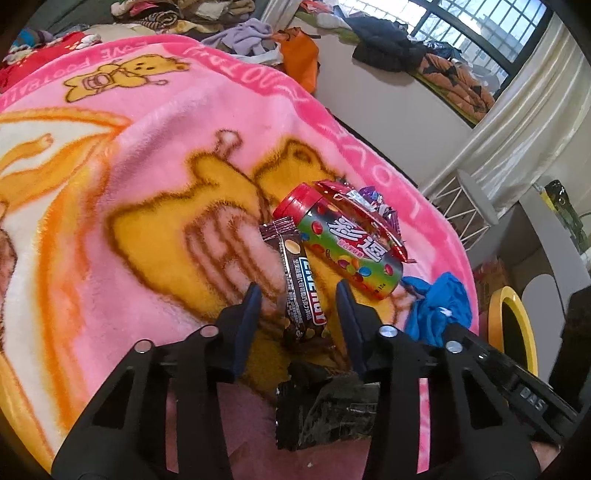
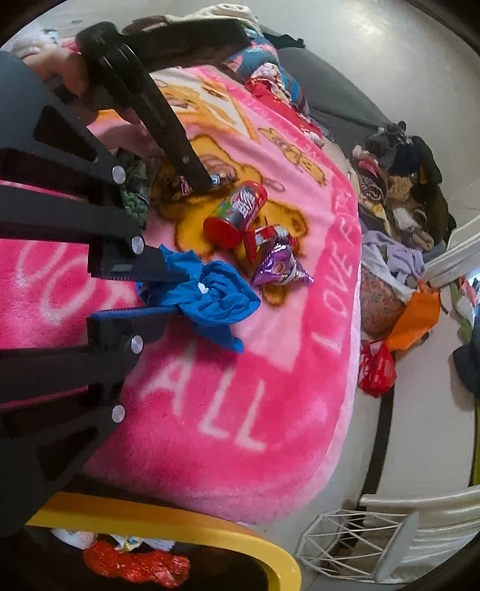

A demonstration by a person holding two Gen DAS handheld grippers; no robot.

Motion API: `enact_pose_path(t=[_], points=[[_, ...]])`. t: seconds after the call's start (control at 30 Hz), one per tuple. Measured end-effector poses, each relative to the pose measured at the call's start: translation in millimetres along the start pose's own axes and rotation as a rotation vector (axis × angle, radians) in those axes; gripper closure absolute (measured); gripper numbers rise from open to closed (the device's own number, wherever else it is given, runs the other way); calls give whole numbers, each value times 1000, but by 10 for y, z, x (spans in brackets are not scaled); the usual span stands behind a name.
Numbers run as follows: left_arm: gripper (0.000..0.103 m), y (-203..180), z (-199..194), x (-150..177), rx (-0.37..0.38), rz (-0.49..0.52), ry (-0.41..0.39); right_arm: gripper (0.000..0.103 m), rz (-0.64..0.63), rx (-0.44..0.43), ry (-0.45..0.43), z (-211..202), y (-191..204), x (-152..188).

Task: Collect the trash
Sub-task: 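Grasp the chocolate bar with the left tool while the right tool grasps the blue cloth, then carry the chocolate bar and blue cloth over the yellow-rimmed bin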

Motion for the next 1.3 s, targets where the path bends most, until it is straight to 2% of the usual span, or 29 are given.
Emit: enact_pose_path(t=[0.03,0.1,0.2,0.67,1.07,1.3], points=[[76,-5,15,6,-3,2,4,93,-11,3,-11,-42,17,8],[88,-7,41,15,-14,10,10,93,-23,6,-36,-111,36,13],[90,-12,14,21,-19,13,-5,94,-40,7,-87,-247,59,15],[91,-150,-620,-105,16,39,-172,94,-149,-18,-179,-623,212,166],[91,-477,-847,-94,50,124,-209,94,-194,-38,-198,-801,360,269],[91,-638,-935,-80,80,157,-218,94,-192,-19,-254,-1023,303,225]])
Point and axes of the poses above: each gripper's, at about its wrist camera, not at the fingertips, and z roughly the way its jaws point, y to its left, x to its underside, the point moved 6 cm from there along z, roughly the way its jaws point, and after that the axes turned 2 degrees about x, right-handed, at the moved point
